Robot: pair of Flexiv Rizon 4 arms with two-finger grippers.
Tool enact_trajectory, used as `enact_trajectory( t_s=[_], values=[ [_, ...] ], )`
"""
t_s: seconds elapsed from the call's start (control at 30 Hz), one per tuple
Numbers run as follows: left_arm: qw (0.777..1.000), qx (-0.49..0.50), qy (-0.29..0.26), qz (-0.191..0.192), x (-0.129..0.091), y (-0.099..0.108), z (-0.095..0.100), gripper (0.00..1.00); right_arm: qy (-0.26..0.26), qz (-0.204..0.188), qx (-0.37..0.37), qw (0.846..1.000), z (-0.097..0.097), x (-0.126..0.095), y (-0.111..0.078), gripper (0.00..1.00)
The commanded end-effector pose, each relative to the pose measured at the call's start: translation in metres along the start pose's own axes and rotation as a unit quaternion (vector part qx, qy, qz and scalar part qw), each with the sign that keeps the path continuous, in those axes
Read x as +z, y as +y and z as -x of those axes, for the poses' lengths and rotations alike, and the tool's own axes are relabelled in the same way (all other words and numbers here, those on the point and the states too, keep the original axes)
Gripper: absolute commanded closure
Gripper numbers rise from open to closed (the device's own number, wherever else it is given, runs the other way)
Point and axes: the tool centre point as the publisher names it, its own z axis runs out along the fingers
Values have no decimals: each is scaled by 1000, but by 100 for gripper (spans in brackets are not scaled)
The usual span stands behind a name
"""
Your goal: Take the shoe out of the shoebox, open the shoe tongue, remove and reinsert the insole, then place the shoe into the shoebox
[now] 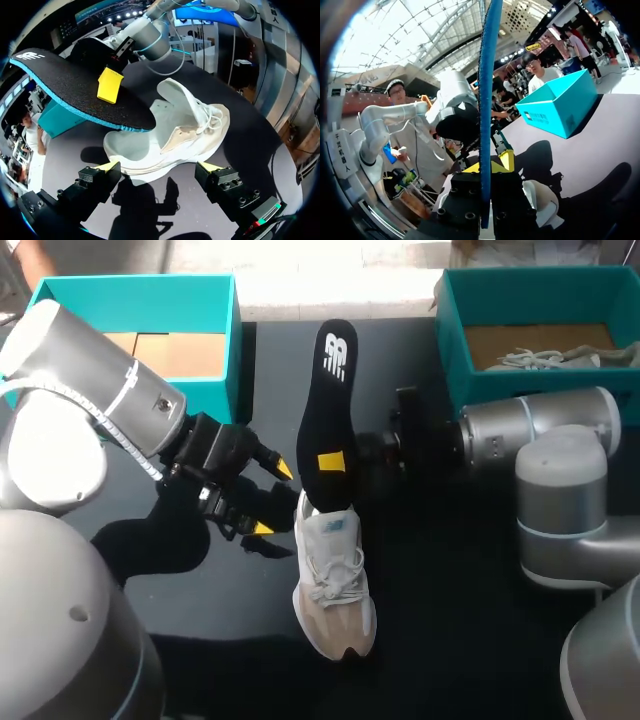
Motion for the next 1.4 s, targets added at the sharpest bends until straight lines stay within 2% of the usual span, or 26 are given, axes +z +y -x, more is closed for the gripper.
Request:
enact_trajectory(
  t_s=[0.03, 0.3, 0.6, 0.8, 1.13, 1.4],
  values=[
    [1000, -7, 1, 0, 25, 4, 9, 0, -1, 0, 0, 1000, 0, 2, 0, 100],
    [999, -33, -14, -1, 38, 17, 13, 0, 1, 1, -4, 1000, 2, 6, -1, 100],
    [999, -34, -21, -9, 33, 12, 14, 0, -2, -2, -26, 1000, 12, 16, -9, 100],
    [999, -39, -23, -17, 26, 5, 14, 0, 0, -8, -22, 1000, 11, 18, -9, 100],
    [999, -39, -23, -17, 26, 5, 14, 0, 0, -8, -22, 1000, 11, 18, -9, 100],
    [999, -39, -23, -17, 26, 5, 14, 0, -4, -21, -27, 999, 20, 21, -31, 100]
  ],
)
